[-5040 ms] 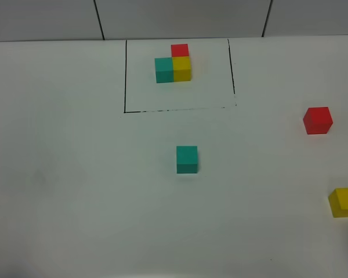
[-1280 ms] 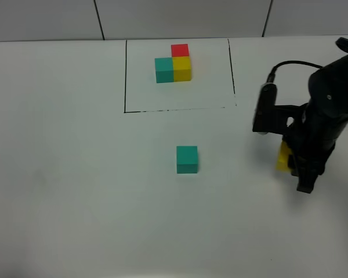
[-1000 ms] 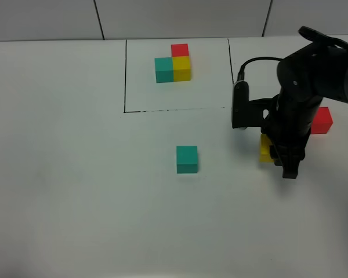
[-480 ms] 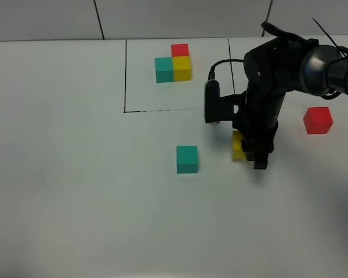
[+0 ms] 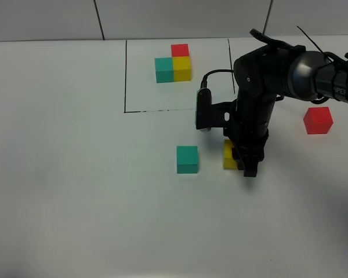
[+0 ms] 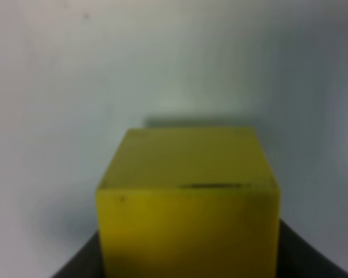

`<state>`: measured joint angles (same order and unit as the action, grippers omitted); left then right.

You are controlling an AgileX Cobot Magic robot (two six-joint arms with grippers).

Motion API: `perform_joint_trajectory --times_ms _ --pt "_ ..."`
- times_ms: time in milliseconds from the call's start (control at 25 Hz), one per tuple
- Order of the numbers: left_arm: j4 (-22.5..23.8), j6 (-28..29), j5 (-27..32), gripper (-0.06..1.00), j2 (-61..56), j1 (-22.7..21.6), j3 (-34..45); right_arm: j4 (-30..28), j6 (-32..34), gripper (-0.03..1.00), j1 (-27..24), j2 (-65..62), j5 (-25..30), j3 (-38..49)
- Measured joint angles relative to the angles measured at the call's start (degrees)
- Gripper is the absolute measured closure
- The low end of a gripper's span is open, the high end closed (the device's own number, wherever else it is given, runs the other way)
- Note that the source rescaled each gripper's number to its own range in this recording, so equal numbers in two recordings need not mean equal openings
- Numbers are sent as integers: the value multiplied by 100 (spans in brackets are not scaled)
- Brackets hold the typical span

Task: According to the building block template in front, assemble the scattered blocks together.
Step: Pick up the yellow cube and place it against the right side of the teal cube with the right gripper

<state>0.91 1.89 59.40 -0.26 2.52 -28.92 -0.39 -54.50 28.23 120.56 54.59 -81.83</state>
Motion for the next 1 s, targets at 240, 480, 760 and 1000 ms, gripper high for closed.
perform_joint_trajectory --times_ms 240,480,760,1000 --pt "0 0 0 15 0 0 0 152 0 95 58 0 -39 -17" --pt "0 0 0 15 0 0 0 146 -20 95 204 0 -159 -17" --pt "0 0 0 15 0 0 0 121 -20 95 218 137 -196 -133" --pt "0 0 0 15 0 0 0 155 -20 95 218 463 62 -453"
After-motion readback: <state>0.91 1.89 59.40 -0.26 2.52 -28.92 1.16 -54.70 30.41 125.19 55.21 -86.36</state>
